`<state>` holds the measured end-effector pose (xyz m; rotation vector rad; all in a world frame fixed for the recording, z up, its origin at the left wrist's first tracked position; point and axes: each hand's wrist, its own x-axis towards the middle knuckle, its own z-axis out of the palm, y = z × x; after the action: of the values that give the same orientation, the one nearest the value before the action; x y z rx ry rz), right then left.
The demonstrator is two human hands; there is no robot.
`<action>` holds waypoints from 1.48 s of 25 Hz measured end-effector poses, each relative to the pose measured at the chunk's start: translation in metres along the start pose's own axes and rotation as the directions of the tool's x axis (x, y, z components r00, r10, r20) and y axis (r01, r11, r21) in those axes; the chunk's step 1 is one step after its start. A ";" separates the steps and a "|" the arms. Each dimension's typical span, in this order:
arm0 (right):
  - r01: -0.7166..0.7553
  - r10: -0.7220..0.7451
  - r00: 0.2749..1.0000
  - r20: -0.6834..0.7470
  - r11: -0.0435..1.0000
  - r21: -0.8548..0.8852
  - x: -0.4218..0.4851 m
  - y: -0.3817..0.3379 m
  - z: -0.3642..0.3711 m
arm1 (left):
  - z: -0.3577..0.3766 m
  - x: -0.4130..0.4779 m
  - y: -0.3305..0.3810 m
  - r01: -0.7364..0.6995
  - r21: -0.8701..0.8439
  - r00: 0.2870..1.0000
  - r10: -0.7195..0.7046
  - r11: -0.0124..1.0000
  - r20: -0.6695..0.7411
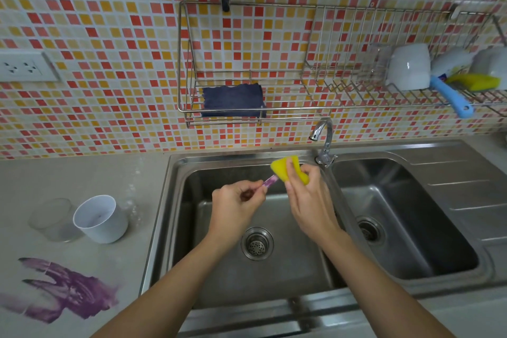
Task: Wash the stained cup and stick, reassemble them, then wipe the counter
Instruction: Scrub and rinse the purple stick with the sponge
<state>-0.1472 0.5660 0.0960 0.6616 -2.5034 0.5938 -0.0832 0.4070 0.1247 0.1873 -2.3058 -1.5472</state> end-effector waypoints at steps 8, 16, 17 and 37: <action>-0.068 0.068 0.998 -0.003 0.997 0.025 -0.006 -0.012 -0.005 | 0.004 0.003 -0.002 -0.041 0.047 0.999 0.041 0.998 0.017; -0.033 0.034 0.999 0.009 0.999 -0.010 -0.008 -0.011 -0.001 | 0.008 0.005 -0.002 0.073 -0.063 0.997 -0.072 0.995 0.019; 0.007 -0.007 1.000 0.019 1.000 -0.031 -0.009 -0.009 0.000 | 0.008 0.006 -0.001 0.093 -0.081 0.996 -0.092 0.992 0.023; 0.019 -0.019 0.999 -0.051 1.000 -0.008 -0.008 0.000 0.000 | 0.009 0.015 0.010 0.691 -0.590 0.706 -0.564 0.417 0.429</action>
<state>-0.1410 0.5686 0.0915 0.6590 -2.4485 0.5867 -0.0993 0.4144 0.1344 0.8266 -1.5416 -2.8396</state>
